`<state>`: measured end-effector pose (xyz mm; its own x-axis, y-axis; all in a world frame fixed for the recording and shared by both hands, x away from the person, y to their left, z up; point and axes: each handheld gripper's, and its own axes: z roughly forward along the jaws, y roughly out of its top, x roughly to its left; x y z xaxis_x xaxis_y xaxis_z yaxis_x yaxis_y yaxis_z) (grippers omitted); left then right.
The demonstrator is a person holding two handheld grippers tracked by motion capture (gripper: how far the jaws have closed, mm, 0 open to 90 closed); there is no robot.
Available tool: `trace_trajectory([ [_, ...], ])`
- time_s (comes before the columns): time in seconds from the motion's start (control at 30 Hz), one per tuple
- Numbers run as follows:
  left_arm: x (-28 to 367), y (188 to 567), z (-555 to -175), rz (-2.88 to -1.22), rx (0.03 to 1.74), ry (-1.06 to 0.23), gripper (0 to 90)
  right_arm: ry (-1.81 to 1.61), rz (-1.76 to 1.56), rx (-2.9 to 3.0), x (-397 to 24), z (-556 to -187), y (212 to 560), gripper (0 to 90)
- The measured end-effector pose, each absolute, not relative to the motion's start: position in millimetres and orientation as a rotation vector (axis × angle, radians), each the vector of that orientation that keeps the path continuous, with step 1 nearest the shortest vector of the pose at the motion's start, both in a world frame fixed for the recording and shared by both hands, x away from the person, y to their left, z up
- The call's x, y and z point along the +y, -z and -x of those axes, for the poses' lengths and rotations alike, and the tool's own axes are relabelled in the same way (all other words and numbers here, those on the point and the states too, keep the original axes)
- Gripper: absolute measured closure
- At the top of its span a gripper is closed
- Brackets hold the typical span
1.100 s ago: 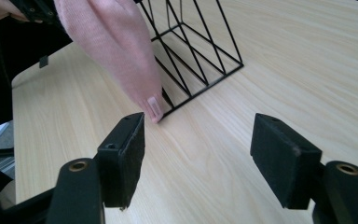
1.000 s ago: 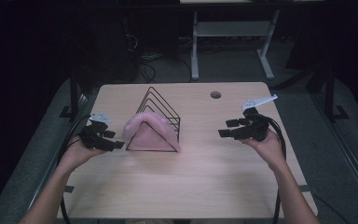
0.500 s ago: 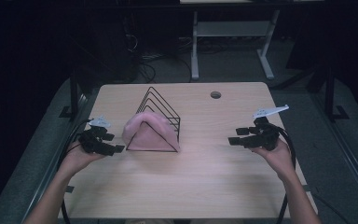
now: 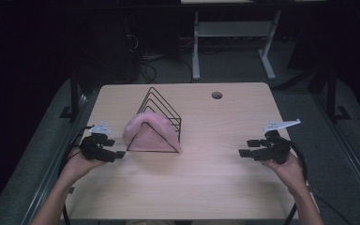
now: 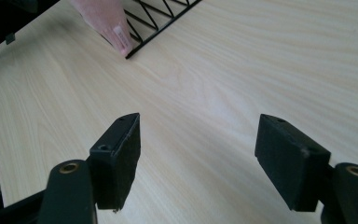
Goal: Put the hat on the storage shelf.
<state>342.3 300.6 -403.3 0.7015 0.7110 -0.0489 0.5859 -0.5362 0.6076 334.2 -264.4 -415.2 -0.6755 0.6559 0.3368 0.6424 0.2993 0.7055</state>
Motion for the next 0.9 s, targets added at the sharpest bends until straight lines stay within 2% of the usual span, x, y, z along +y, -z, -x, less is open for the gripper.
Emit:
trace_trajectory([
  [0.6, 304, 415, -324, -2.259, 1.002, -0.287, 29.3, -1.258, -1.311, 2.526, -277, -300, 441, 28.2],
  [0.9, 306, 421, -311, -2.183, 1.038, -0.272, 29.4, -1.253, -1.336, 2.492, -280, -281, 453, 27.4],
])
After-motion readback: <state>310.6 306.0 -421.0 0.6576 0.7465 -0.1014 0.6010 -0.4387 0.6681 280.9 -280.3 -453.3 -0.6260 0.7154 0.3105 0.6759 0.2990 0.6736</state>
